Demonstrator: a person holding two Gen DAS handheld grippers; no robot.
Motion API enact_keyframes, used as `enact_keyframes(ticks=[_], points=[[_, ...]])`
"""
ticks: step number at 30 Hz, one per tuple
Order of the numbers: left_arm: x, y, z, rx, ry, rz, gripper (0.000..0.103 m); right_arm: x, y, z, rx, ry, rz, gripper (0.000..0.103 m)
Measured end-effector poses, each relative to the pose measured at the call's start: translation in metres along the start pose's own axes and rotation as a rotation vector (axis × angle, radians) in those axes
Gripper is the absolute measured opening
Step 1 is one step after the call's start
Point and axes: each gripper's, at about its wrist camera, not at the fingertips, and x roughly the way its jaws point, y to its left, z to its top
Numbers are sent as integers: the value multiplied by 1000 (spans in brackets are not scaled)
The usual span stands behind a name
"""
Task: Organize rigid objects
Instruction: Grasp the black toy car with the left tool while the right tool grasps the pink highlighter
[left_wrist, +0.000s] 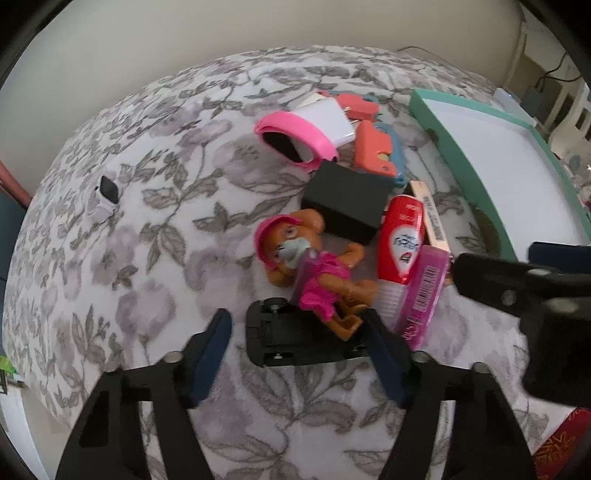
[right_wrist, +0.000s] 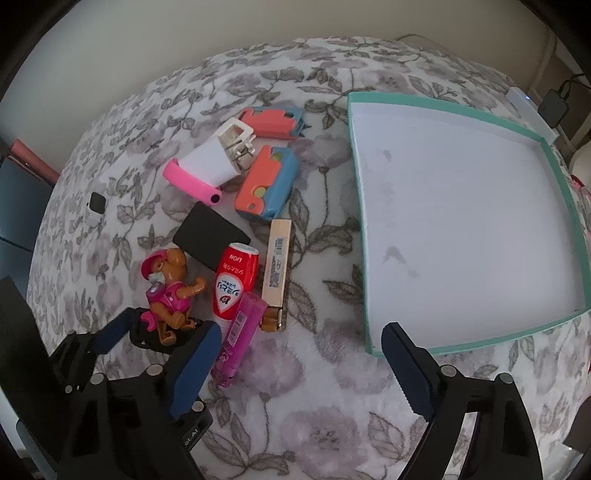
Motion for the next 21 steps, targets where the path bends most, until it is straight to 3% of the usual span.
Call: enact_keyframes(ticks=[7,15,21], points=[[-8,7,-6,-28,-17,-32,52,4,7,-1,-15,4,-20,87],[-6,20,-9,-79,-8,-68,52,-1,20,-4,-61,-14,-31,82],[-4,40,-11,-138,-12,-58,53,12,34,-10,-91,34,-6,67]])
